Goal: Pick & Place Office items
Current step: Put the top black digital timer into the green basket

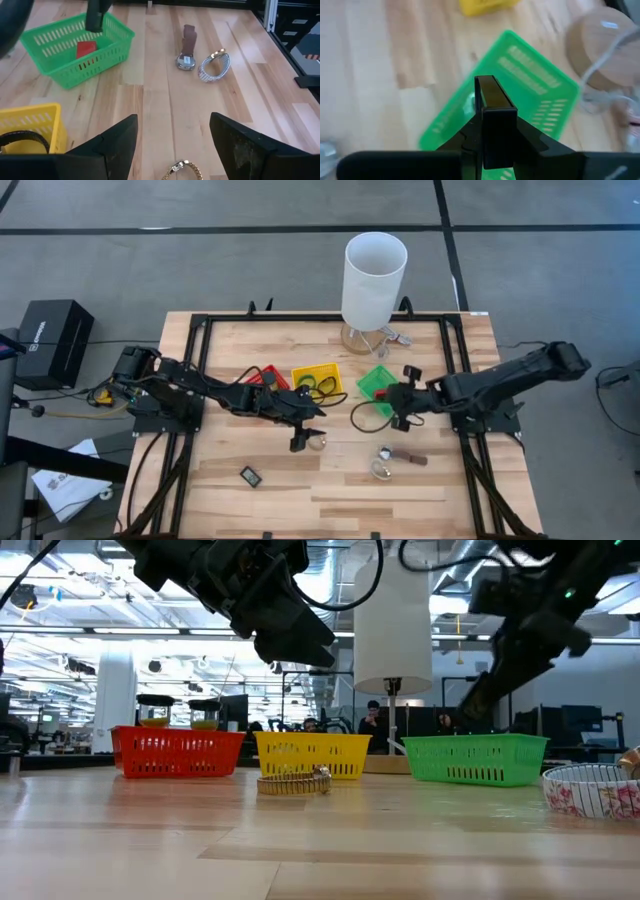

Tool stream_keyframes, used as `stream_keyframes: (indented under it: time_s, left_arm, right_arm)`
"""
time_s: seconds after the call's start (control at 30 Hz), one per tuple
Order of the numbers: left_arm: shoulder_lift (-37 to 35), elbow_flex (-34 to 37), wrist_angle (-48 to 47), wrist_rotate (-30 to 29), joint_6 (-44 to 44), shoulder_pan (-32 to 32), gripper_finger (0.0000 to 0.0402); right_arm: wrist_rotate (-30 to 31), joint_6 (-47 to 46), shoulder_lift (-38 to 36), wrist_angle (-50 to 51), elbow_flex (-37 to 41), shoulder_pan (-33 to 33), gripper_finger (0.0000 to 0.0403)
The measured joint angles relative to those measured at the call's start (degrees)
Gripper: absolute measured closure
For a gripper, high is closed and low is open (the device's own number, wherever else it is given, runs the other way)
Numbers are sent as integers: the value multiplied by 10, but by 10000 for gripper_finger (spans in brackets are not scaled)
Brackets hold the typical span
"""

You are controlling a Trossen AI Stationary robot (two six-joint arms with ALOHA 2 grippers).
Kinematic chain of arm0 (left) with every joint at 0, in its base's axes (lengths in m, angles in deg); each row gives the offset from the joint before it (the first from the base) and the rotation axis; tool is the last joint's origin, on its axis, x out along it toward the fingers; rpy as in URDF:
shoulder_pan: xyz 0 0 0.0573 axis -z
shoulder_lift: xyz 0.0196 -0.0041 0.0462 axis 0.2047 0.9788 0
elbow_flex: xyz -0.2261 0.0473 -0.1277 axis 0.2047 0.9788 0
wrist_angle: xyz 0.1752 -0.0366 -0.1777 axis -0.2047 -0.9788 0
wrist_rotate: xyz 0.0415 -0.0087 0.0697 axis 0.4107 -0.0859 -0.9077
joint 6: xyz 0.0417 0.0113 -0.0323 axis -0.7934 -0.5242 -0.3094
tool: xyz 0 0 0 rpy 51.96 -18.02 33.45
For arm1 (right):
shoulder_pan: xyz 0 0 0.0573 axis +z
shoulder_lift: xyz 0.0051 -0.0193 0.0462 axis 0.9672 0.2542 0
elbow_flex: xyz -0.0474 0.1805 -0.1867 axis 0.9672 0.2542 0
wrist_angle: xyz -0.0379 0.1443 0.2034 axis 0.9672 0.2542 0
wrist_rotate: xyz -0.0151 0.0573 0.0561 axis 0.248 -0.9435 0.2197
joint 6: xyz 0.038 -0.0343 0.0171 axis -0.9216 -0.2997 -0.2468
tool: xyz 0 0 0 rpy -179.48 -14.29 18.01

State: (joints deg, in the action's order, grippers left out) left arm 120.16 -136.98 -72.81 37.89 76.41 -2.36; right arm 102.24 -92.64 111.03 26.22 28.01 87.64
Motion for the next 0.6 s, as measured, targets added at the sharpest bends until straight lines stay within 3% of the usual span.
stream_keyframes:
  time_s: [0.17, 0.4, 0.6]
  left_arm:
    - [0, 0, 0, 0, 0, 0, 159]
    - [0, 0, 1, 0, -1, 0, 165]
    - [0, 0, 3, 0, -8, 0, 166]
  right_arm:
    - [28, 9, 32, 5, 1, -42, 342]
    - [-45, 30, 89, 5, 1, -83, 339]
    - [-46, 63, 120, -4, 1, -85, 302]
